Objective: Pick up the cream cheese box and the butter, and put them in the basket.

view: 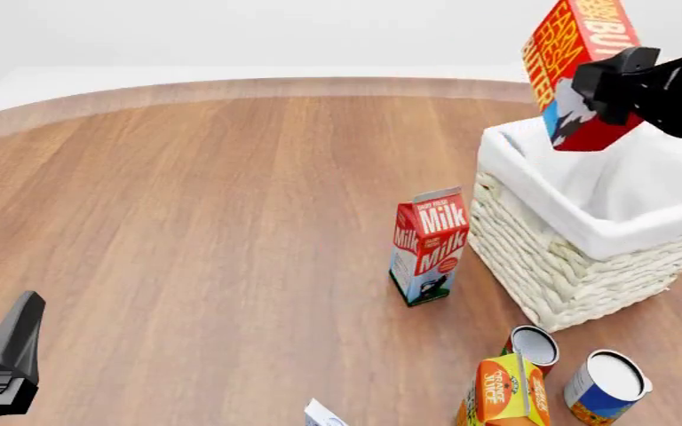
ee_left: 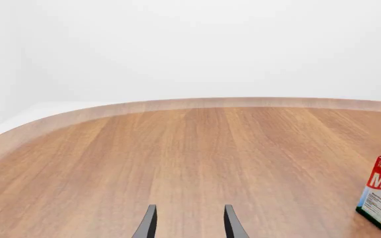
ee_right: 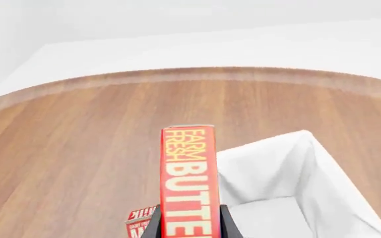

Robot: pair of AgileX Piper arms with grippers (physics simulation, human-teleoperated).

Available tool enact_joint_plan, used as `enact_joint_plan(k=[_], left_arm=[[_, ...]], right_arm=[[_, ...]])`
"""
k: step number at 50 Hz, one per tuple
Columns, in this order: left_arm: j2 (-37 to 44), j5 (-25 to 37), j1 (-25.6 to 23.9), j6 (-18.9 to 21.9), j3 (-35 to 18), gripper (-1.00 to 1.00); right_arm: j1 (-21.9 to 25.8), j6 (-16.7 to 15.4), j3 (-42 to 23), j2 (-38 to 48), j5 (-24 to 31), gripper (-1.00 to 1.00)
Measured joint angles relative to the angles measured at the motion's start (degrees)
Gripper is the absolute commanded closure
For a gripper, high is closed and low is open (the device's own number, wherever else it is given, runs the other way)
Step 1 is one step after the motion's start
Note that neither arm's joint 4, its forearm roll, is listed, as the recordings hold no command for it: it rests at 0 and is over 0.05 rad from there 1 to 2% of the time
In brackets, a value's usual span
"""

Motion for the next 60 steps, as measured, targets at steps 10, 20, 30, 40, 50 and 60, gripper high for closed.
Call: enact_joint_plan(k=[10, 20, 30, 40, 50, 60], left_arm=[[0.00, 0.00, 0.00, 0.00, 0.00, -1.00], [0.00, 0.00, 0.00, 0.00, 0.00, -1.00], [0.00, 0.00, 0.00, 0.00, 0.00, -1.00], [0.00, 0.00, 0.00, 0.00, 0.00, -1.00], [0.00, 0.00, 0.00, 0.00, 0.00, -1.00], [0.00, 0.00, 0.00, 0.00, 0.00, -1.00]], right_arm=[[-4.90, 4.80, 1.63, -1.83, -1.35, 1.00], [-7.47, 11.27, 4.56, -1.05, -4.71, 1.00], [-8.95, 16.13, 7.10, -0.47, -7.41, 1.00], [-10.17, 18.51, 8.40, -0.82, -8.23, 1.00], [-11.11, 20.21, 9.55, -1.15, -8.73, 1.00], [-11.52, 21.35, 11.11, -0.83, -9.66, 1.00]])
